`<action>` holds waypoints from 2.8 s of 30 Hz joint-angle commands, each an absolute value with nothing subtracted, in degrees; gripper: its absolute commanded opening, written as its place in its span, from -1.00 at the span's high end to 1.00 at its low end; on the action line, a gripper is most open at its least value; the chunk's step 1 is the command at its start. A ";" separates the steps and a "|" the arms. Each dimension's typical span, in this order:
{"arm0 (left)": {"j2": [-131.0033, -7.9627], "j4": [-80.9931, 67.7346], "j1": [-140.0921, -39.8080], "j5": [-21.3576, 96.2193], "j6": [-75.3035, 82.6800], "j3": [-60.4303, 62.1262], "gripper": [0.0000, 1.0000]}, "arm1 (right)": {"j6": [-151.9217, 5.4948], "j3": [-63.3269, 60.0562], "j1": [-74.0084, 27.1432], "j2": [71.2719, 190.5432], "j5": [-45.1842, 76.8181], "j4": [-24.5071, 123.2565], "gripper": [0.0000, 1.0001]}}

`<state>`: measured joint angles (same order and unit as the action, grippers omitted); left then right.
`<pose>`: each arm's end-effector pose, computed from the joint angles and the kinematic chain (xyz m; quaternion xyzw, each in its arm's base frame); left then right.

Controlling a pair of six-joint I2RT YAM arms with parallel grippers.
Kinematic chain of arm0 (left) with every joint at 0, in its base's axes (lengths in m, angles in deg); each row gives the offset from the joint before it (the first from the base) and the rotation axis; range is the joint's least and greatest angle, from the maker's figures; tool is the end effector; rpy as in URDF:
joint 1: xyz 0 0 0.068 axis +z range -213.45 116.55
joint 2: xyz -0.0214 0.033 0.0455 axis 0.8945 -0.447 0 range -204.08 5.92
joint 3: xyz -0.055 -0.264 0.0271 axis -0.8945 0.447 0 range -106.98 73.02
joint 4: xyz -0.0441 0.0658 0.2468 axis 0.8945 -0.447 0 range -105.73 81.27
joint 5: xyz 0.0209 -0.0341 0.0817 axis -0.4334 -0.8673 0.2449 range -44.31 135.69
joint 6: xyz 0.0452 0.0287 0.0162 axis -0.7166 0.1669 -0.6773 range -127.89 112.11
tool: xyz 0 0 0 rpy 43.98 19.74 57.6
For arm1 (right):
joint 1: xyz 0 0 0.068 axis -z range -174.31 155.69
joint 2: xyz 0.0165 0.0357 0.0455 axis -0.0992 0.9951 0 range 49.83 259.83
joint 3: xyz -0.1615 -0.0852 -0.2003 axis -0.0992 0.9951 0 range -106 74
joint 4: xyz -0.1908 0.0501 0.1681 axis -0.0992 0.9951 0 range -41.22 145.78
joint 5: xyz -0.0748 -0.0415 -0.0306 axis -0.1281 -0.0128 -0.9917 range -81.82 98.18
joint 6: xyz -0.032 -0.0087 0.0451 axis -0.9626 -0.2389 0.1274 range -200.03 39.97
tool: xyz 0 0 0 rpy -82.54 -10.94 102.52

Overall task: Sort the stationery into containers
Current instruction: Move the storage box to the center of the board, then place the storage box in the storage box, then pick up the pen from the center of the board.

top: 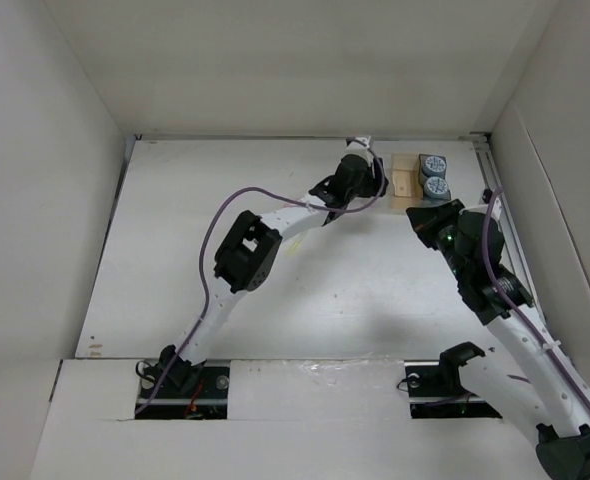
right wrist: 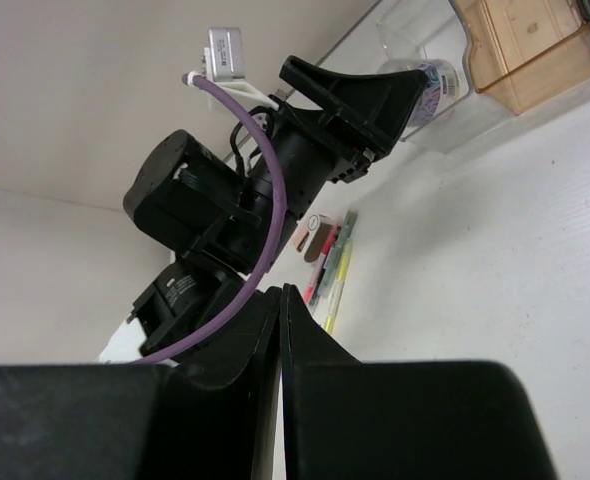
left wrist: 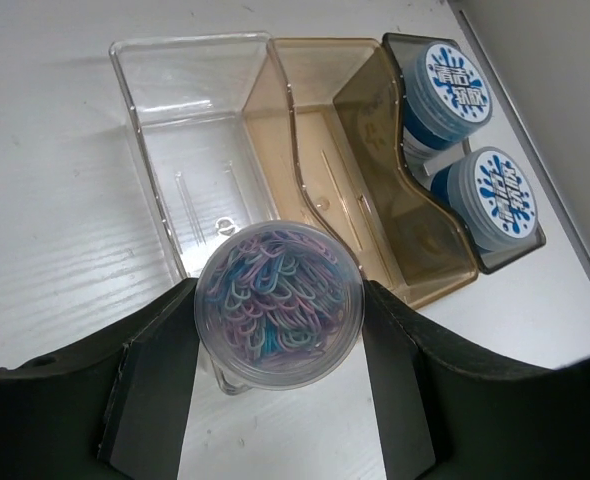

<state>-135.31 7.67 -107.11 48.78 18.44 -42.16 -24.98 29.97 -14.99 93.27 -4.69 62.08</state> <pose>0.4207 -0.3987 0.2061 0.0979 0.7577 -0.3529 0.5401 0.1718 0.0557 0.3317 0.2962 0.7208 0.3117 0.5436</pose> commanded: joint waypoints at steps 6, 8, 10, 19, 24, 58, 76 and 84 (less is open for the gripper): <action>-129.07 -0.20 -107.66 52.62 15.58 -48.44 0.04 | -25.45 29.88 -14.70 91.75 -2.82 59.85 0.84; -130.48 -0.91 -107.66 53.95 15.05 -50.90 0.03 | -25.45 29.88 -14.70 92.28 -2.81 59.85 0.84; -133.36 -2.14 -107.66 55.79 13.91 -55.20 0.09 | -25.45 29.88 -14.70 92.28 -2.81 59.85 0.84; -139.70 3.83 -107.66 59.05 10.31 -62.50 0.09 | -25.45 29.88 -14.70 92.81 -2.28 59.85 0.82; -143.93 5.07 -107.66 58.79 8.73 -67.34 0.09 | -25.98 29.88 -14.70 92.81 -2.28 59.85 0.82; -110.05 13.95 -107.66 59.38 11.27 -30.40 -0.41 | -26.50 32.51 -14.70 92.28 0.44 57.66 1.00; -100.51 -7.06 -103.35 68.01 11.88 -4.33 -0.41 | -28.61 33.66 -15.22 96.15 7.21 54.58 0.14; -107.10 -6.80 -103.35 70.92 4.68 -7.93 -0.55 | -28.61 33.66 -15.22 96.76 7.82 54.58 0.11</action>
<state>-106.32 -6.91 -103.24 68.28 8.69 -4.59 -27.78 33.71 -15.02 96.61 7.07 57.47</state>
